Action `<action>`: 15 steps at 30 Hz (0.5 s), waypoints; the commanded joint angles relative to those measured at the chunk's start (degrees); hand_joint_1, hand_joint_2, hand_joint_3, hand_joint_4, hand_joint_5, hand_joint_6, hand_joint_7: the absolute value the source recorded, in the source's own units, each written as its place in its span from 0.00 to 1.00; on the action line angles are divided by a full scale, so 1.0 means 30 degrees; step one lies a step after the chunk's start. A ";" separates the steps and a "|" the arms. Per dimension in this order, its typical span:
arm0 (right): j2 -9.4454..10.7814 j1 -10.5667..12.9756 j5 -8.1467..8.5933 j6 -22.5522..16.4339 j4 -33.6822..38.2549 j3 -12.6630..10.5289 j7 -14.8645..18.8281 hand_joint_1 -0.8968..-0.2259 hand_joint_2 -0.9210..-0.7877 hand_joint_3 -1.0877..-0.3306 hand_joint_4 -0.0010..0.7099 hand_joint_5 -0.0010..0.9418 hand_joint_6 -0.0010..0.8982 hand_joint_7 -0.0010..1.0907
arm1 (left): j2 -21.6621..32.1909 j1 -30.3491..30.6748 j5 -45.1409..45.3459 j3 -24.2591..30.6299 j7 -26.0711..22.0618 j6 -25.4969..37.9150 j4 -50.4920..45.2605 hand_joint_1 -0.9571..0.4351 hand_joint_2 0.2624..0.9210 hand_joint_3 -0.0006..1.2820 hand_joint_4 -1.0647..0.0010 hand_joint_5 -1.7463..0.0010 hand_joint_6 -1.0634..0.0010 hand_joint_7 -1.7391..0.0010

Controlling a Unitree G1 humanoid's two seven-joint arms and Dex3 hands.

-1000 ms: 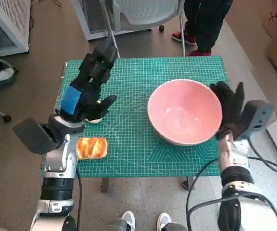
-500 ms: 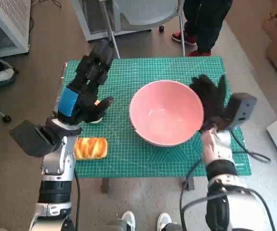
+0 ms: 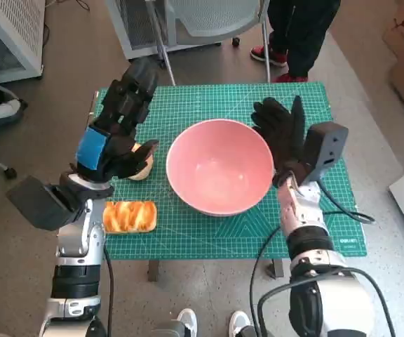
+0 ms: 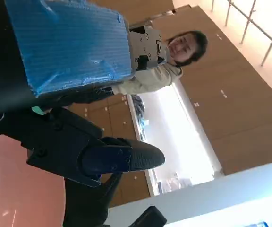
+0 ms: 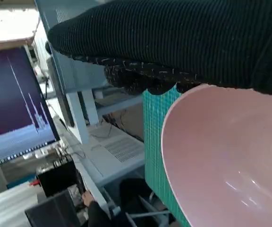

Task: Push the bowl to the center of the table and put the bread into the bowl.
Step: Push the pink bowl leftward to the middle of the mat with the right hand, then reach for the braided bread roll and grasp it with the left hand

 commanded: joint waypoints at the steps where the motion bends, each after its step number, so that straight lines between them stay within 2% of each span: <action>1: -0.0148 0.0179 -0.0187 0.0335 0.0103 0.0119 0.0101 0.78 0.00 0.56 0.32 0.01 0.37 0.01 | 0.0077 0.0165 0.0026 0.0042 0.0186 0.0134 -0.0383 0.31 0.86 0.30 1.00 1.00 1.00 0.84; 10: -0.1312 0.0165 -0.0054 -0.0517 -0.0343 0.0147 0.0775 0.74 0.00 0.58 0.33 0.01 0.38 0.01 | 0.0188 0.0239 0.0059 0.0069 0.0284 0.0155 -0.0544 0.31 0.87 0.30 1.00 1.00 1.00 0.83; 12: -0.1906 0.0280 0.0234 -0.2638 -0.1410 0.0082 0.1916 0.72 0.00 0.61 0.34 0.01 0.39 0.01 | 0.0451 0.0325 -0.0007 0.0255 0.0238 0.0142 -0.0756 0.31 0.87 0.30 1.00 1.00 1.00 0.83; 15: -0.2341 0.0488 0.0456 -0.4560 -0.2339 0.0098 0.3040 0.72 0.00 0.65 0.34 0.01 0.38 0.01 | 0.0711 0.0404 -0.0048 0.0427 0.0197 0.0114 -0.0958 0.31 0.87 0.29 1.00 1.00 1.00 0.83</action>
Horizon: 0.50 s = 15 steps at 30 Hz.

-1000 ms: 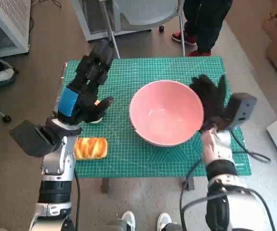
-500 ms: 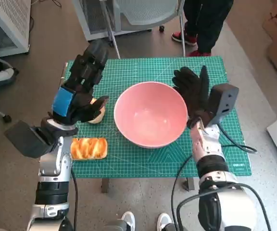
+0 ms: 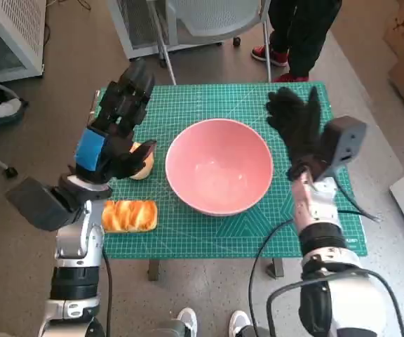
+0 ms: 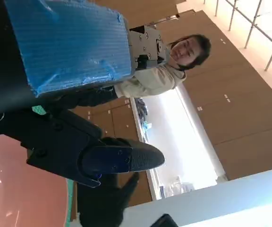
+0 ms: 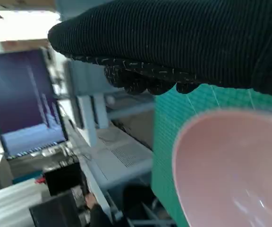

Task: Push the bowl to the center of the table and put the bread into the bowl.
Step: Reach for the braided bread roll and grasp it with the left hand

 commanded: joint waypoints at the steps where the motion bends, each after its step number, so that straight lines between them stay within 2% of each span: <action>1: -0.0883 0.0492 0.0448 -0.3104 -0.1718 -0.0069 0.1908 0.72 0.00 0.65 0.34 0.01 0.38 0.01 | 0.0650 0.0304 -0.0027 0.0425 -0.0037 -0.0089 -0.0617 0.31 0.87 0.29 1.00 1.00 1.00 0.83; 3: -0.1023 0.0782 0.0737 -0.4406 -0.2787 -0.0077 0.2695 0.71 0.00 0.66 0.35 0.01 0.37 0.01 | 0.0910 0.0411 0.0086 0.0549 -0.0077 -0.0246 -0.0762 0.30 0.87 0.29 1.00 1.00 1.00 0.83; 8: -0.0938 0.1489 0.1496 -0.6121 -0.4955 0.0071 0.3861 0.67 0.00 0.70 0.37 0.01 0.41 0.02 | 0.1538 0.0645 0.0652 0.0608 -0.0045 -0.0679 -0.1084 0.30 0.90 0.25 1.00 1.00 1.00 0.84; 11: -0.0919 0.2046 0.1896 -0.6898 -0.6541 0.0323 0.4434 0.63 0.00 0.72 0.38 0.02 0.43 0.03 | 0.2279 0.0877 0.1721 0.0587 0.0182 -0.1209 -0.1304 0.30 0.90 0.24 1.00 1.00 1.00 0.84; 15: -0.1029 0.2571 0.2336 -0.7276 -0.7943 0.0597 0.4908 0.60 0.00 0.76 0.39 0.01 0.44 0.03 | 0.3515 0.1320 0.3823 0.0561 0.0699 -0.1777 -0.1814 0.31 0.89 0.21 1.00 1.00 1.00 0.83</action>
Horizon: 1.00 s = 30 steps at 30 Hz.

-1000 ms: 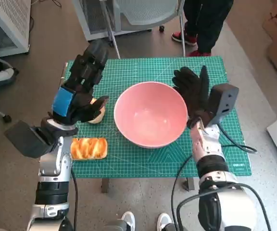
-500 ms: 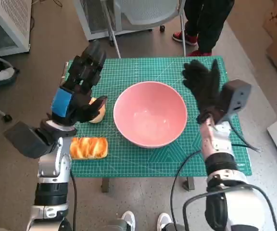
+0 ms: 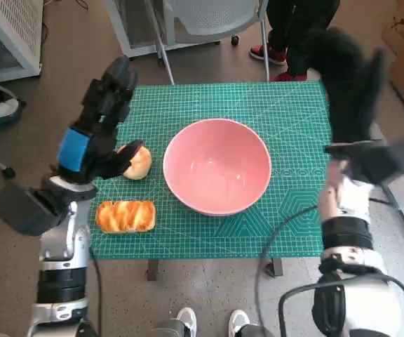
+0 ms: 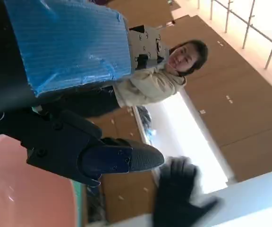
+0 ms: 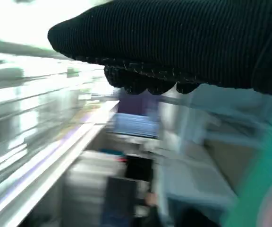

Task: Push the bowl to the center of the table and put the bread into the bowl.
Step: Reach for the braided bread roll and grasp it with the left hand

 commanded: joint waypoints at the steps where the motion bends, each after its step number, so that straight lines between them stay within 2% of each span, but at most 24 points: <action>1: 0.0032 0.1211 0.0513 -0.0339 -0.1486 0.0344 0.0639 0.59 0.00 0.78 0.40 0.01 0.45 0.03 | 0.1784 0.0803 0.2617 0.0119 0.0691 -0.0728 -0.1203 0.31 0.88 0.21 1.00 1.00 1.00 0.83; 4: -0.0086 0.1461 0.0569 -0.0462 -0.2089 0.0537 0.0695 0.57 0.00 0.82 0.41 0.02 0.47 0.04 | 0.2966 0.1547 0.4765 0.0131 0.1217 -0.0418 -0.2429 0.33 0.84 0.16 0.99 1.00 1.00 0.79; 7: -0.0200 0.1654 0.0471 -0.0480 -0.2496 0.0717 0.0632 0.57 0.00 0.83 0.43 0.02 0.48 0.04 | 0.4304 0.2671 0.7056 0.0143 0.1071 0.1520 -0.4761 0.33 0.82 0.11 0.98 1.00 0.99 0.78; 8: -0.0201 0.1723 0.0470 -0.0408 -0.2663 0.0780 0.0591 0.56 0.00 0.83 0.43 0.02 0.48 0.04 | 0.4814 0.3141 0.7765 0.0099 0.0626 0.2647 -0.5837 0.34 0.81 0.10 0.98 1.00 0.98 0.77; 11: -0.0126 0.1845 0.0534 -0.0174 -0.3003 0.0920 0.0496 0.56 0.00 0.84 0.45 0.02 0.48 0.04 | 0.5702 0.3997 0.8938 -0.0129 -0.0563 0.5440 -0.8176 0.37 0.78 0.03 0.96 1.00 0.86 0.85; 14: -0.0020 0.1892 0.0611 0.0036 -0.3153 0.1007 0.0452 0.56 0.00 0.85 0.46 0.02 0.49 0.03 | 0.6360 0.4550 0.9514 -0.0667 -0.2396 0.9120 -1.0445 0.41 0.74 0.01 0.95 1.00 0.78 0.92; 17: 0.0065 0.1805 0.0690 0.0115 -0.3007 0.1055 0.0490 0.55 0.00 0.85 0.46 0.02 0.50 0.04 | 0.6776 0.4695 0.9787 -0.1221 -0.3652 1.1371 -1.1553 0.47 0.71 0.00 0.95 1.00 0.75 0.95; 23: 0.0294 0.1665 0.0632 0.0098 -0.2702 0.1246 0.0467 0.54 0.00 0.85 0.46 0.01 0.50 0.03 | 0.7071 0.4795 1.0636 -0.2479 -0.4840 1.3989 -1.2489 0.55 0.68 0.00 0.93 1.00 0.71 0.97; 30: 0.0418 0.1559 0.0651 0.0172 -0.2544 0.1408 0.0473 0.54 0.00 0.85 0.44 0.00 0.48 0.02 | 0.7148 0.4898 1.1246 -0.3670 -0.4818 1.4552 -1.2157 0.57 0.68 0.00 0.92 1.00 0.70 0.98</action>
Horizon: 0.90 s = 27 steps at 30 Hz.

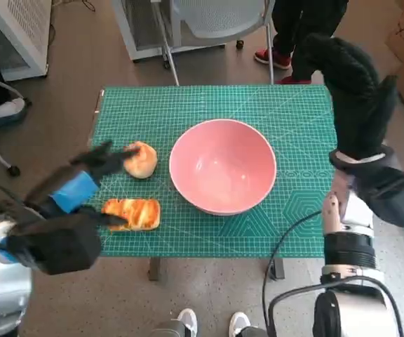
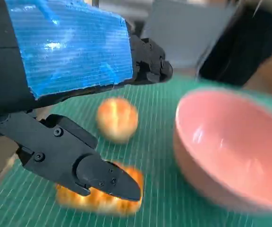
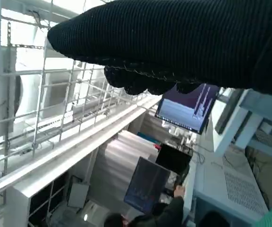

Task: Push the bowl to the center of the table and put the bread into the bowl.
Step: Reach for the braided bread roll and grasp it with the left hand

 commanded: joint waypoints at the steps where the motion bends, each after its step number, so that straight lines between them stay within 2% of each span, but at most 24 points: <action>1: 0.0163 0.0259 0.0146 0.0334 0.0285 0.0123 -0.0002 0.54 0.00 0.85 0.44 0.00 0.48 0.02 | 0.0331 0.0225 0.0561 -0.0742 0.0073 0.0179 0.0053 0.57 0.67 0.00 0.92 1.00 0.70 0.98; 17: 0.0322 0.0299 0.0528 0.0604 0.0160 0.0183 0.0230 0.57 0.00 0.84 0.45 0.00 0.49 0.02 | 0.0580 0.0183 0.2645 -0.3170 0.0606 -0.0976 0.2368 0.53 0.68 0.00 0.90 1.00 0.69 1.00; 27: 0.0320 0.0405 0.0713 0.0554 0.0250 0.0210 0.0341 0.57 0.00 0.84 0.45 0.00 0.49 0.02 | 0.0096 -0.0602 0.3627 -0.4544 0.1831 -0.2375 0.5840 0.54 0.70 0.00 0.88 0.99 0.68 1.00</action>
